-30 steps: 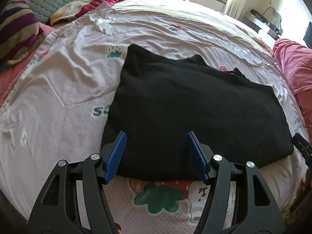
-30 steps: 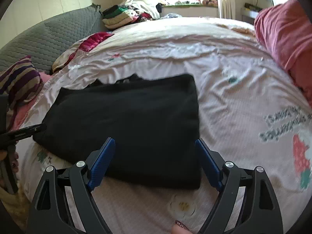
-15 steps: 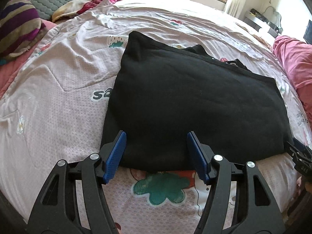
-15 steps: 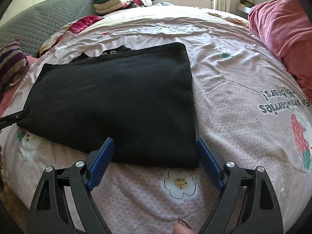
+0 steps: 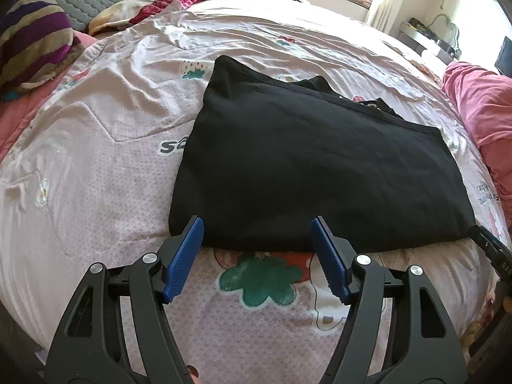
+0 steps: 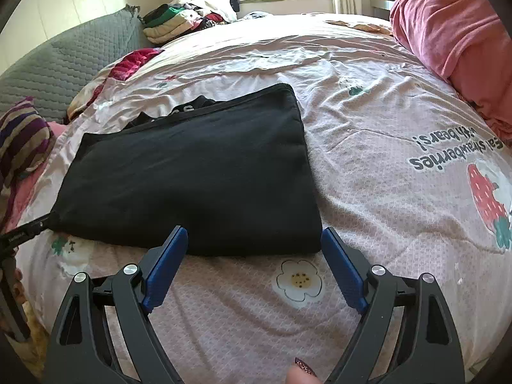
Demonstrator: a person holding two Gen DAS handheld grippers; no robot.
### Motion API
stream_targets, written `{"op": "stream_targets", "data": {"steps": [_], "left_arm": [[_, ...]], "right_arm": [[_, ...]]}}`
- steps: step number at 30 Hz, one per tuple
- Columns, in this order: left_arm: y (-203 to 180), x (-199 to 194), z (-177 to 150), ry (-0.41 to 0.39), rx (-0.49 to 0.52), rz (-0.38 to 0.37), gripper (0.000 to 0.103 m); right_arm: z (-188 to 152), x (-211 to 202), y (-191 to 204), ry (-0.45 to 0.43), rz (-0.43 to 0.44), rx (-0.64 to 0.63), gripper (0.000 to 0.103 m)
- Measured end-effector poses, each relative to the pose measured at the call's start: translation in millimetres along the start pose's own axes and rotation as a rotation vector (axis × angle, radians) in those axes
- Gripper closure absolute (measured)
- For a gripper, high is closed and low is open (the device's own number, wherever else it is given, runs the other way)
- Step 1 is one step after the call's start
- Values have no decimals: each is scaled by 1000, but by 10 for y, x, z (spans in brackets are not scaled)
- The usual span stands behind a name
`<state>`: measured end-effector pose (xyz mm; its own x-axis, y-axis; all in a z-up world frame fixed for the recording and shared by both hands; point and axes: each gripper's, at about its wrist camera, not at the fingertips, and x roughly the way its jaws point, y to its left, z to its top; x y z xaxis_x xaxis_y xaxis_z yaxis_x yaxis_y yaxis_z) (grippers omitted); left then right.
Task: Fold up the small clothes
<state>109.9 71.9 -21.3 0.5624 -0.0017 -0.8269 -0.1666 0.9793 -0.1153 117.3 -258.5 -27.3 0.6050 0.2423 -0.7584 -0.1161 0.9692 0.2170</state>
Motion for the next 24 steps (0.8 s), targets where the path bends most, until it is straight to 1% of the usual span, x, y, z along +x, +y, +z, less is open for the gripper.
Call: {"op": "stream_targets", "data": {"steps": [2,3,4,11,15,16,17,18,24], "left_arm": [[17,8,-13,8,-5,-1,41],[27,21,-20,14,-6,1,41],[35,27,-25,17,-8,0,41],[104,-6,-85,23,-34,-4,41],[158,-74,-84,16,-48,-3,40],[169,-91,-81,13,-50,-2,35],[183,-107,-76,10,-52,2,20],[192,-132,-72,3,-52,9,18],[238,-230,-60,-14,-61,12,17]], "right_arm": [[-20,-17,18,0,0,2,19],[-29,-22,23,-1,-4,2,12],[-41,-36,34,-6,-8,1,8],[-46,-206,133,-50,15,-4,8],[-30,-309,245,-72,32,-26,5],[-26,-320,272,-73,35,-32,5],[-25,-338,308,-77,37,-40,5],[-23,-353,343,-81,41,-48,5],[-19,-354,532,-79,56,-99,5]]}}
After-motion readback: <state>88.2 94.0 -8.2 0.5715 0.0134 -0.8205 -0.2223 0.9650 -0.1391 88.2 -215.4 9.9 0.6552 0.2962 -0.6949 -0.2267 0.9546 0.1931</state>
